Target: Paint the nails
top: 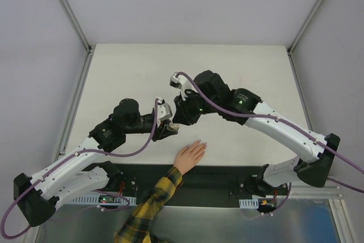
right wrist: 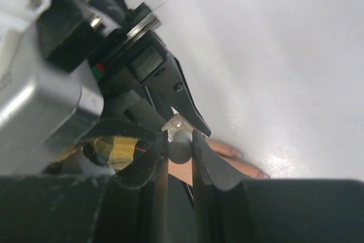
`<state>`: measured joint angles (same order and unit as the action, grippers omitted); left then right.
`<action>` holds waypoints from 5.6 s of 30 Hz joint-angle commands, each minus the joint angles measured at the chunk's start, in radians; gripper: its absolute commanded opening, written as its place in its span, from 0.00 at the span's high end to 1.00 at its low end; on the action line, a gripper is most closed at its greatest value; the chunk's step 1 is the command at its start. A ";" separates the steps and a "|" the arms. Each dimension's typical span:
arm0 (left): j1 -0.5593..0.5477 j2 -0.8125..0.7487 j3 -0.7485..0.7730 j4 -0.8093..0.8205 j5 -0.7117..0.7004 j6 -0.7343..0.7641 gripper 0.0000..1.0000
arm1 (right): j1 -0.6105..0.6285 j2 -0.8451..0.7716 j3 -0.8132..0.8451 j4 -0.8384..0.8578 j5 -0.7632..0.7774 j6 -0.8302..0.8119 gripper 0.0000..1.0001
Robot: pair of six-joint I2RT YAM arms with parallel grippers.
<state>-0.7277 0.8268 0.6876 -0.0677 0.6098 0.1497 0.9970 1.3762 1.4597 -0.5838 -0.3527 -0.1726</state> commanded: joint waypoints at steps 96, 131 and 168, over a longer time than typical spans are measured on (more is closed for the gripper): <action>-0.013 -0.068 0.003 0.126 -0.133 0.037 1.00 | 0.233 -0.107 -0.027 0.062 0.614 0.196 0.45; -0.015 0.046 0.043 0.126 0.337 -0.056 1.00 | 0.000 -0.151 -0.161 0.153 -0.304 -0.237 0.79; -0.013 -0.089 -0.003 0.140 -0.176 0.017 1.00 | 0.241 -0.200 -0.142 0.161 0.644 0.176 0.41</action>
<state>-0.7559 0.7544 0.6609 -0.0067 0.3359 0.1654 1.2892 1.2762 1.3155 -0.3889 0.5446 0.1577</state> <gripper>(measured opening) 0.251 0.514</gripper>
